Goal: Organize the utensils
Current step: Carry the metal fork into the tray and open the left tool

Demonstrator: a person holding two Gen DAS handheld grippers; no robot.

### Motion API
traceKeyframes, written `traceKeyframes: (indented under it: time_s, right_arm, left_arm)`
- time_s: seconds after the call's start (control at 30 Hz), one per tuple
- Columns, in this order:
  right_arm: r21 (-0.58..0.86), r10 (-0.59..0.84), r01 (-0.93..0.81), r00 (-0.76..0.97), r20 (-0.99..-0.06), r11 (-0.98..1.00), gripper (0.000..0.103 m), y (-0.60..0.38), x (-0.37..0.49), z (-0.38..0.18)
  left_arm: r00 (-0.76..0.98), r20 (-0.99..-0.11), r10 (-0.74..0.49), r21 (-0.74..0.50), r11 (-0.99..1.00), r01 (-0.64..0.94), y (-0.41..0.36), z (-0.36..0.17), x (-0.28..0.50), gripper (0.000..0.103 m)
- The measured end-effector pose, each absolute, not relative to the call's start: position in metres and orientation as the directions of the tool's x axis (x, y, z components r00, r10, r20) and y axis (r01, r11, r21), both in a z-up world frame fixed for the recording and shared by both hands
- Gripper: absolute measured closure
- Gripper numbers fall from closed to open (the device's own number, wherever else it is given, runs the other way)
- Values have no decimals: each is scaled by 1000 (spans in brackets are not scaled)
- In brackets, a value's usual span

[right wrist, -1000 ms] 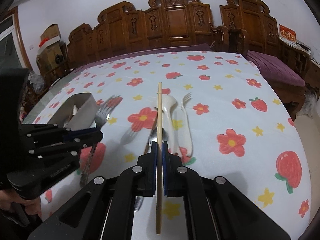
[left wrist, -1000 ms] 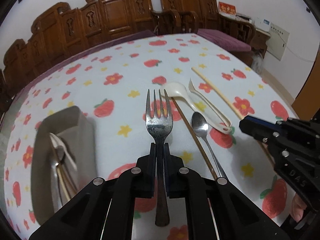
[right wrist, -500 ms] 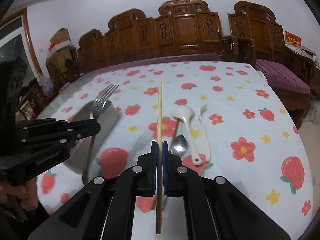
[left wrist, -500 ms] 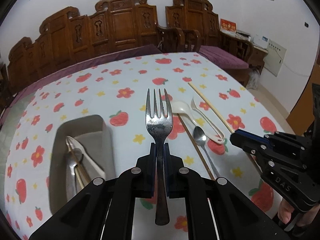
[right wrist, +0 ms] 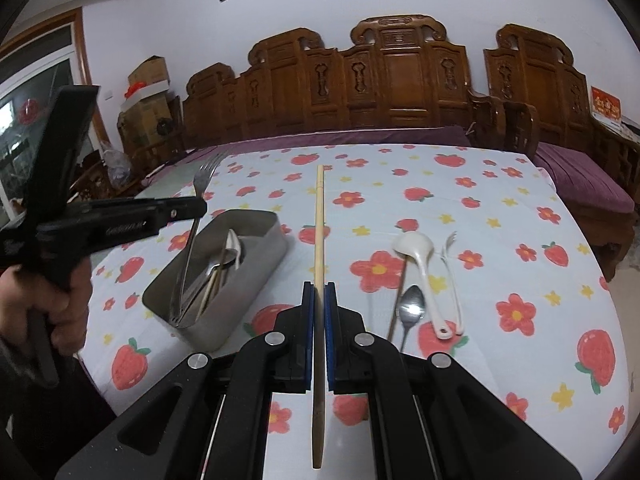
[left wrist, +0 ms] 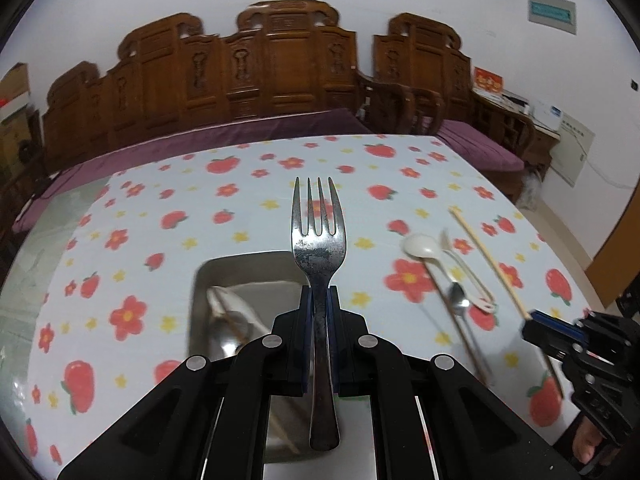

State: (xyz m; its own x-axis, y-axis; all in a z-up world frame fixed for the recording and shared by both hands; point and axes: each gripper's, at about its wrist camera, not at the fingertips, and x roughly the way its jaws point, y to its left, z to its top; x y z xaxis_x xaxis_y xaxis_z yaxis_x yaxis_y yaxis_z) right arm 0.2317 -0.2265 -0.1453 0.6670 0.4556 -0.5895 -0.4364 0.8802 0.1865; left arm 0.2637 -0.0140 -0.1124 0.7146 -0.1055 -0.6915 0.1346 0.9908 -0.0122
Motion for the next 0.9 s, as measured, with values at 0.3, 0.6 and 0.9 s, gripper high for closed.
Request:
traceKeyframes:
  time_s: [0.3,0.6,0.9]
  right_arm:
    - [137,438,-456,663,-607,879,97,-205,228,-153]
    - [131,424,-448,656,-625,885,97,-198,232,-160]
    - [113,411,-451,646,-644,885,97,-185,237,-167]
  left_arm:
    - [693,-718,-63,-30,998,61,39,-145,279,97]
    - [648,-758,-69,-34,997,67,45,-181,283,97]
    - [611,-788,-80,-40,996,80,44,-198,292,97]
